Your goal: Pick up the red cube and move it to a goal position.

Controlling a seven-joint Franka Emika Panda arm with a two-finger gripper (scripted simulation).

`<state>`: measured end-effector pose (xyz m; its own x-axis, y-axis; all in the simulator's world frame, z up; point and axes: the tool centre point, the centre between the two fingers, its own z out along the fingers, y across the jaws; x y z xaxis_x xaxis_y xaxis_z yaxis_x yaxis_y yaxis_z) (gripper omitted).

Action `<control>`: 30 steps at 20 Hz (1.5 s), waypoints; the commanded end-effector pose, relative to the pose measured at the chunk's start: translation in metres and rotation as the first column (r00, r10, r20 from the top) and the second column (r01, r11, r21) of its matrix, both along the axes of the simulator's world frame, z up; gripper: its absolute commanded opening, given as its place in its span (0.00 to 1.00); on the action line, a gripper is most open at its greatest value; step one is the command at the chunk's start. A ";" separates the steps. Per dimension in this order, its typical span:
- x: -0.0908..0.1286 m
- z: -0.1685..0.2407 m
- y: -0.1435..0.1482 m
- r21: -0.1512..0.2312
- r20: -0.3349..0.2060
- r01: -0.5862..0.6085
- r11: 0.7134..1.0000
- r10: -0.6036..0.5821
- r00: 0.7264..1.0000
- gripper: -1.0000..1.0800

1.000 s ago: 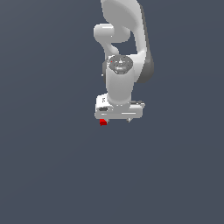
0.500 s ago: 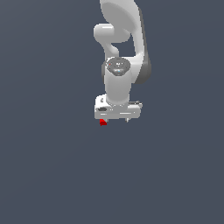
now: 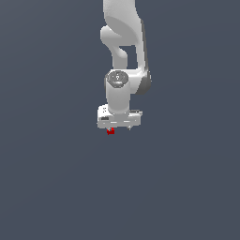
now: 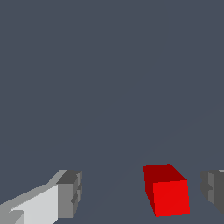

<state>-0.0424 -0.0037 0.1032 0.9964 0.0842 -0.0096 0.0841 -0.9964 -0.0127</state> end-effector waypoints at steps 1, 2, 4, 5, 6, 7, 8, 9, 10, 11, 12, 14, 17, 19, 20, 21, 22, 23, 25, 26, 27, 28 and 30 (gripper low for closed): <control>-0.012 -0.017 -0.010 -0.002 0.002 -0.019 1.000 0.019 1.000 0.96; -0.017 -0.024 -0.014 -0.003 0.003 -0.026 1.000 0.026 1.000 0.96; -0.025 -0.036 -0.022 -0.005 0.004 -0.040 0.999 0.040 0.999 0.96; -0.029 -0.042 -0.026 -0.006 0.005 -0.046 0.999 0.046 0.999 0.96; -0.032 -0.047 -0.029 -0.007 0.006 -0.052 0.999 0.052 0.999 0.96; -0.035 -0.052 -0.032 -0.007 0.007 -0.057 0.998 0.058 0.998 0.96; -0.038 -0.057 -0.035 -0.008 0.007 -0.063 0.998 0.063 0.998 0.96; -0.040 -0.062 -0.038 -0.009 0.008 -0.067 0.998 0.067 0.998 0.96; -0.043 -0.065 -0.041 -0.009 0.008 -0.071 0.997 0.072 0.997 0.96; -0.045 -0.069 -0.043 -0.010 0.009 -0.075 0.997 0.075 0.997 0.96; -0.046 -0.072 -0.045 -0.010 0.009 -0.079 0.997 0.079 0.997 0.96; -0.049 -0.077 -0.049 -0.011 0.010 -0.084 0.996 0.084 0.996 0.96; -0.051 -0.082 -0.052 -0.012 0.010 -0.088 0.996 0.089 0.996 0.96; -0.051 -0.083 -0.052 -0.012 0.011 -0.089 0.996 0.089 0.996 0.96; -0.051 -0.083 -0.052 -0.012 0.011 -0.089 0.996 0.089 0.996 0.00; -0.051 -0.083 -0.052 -0.012 0.011 -0.089 0.996 0.089 0.996 0.00; -0.051 -0.083 -0.052 -0.012 0.011 -0.089 0.996 0.089 0.996 0.00; -0.051 -0.083 -0.052 -0.012 0.011 -0.089 0.996 0.089 0.996 0.00; -0.051 -0.083 -0.052 -0.012 0.011 -0.089 0.996 0.089 0.996 0.00; -0.051 -0.083 -0.052 -0.012 0.011 -0.089 0.996 0.089 0.996 0.00; -0.051 -0.083 -0.052 -0.012 0.011 -0.089 0.996 0.089 0.996 0.00; -0.051 -0.083 -0.052 -0.012 0.011 -0.089 0.996 0.089 0.996 0.00; -0.051 -0.083 -0.053 -0.012 0.011 -0.089 0.996 0.089 0.996 0.00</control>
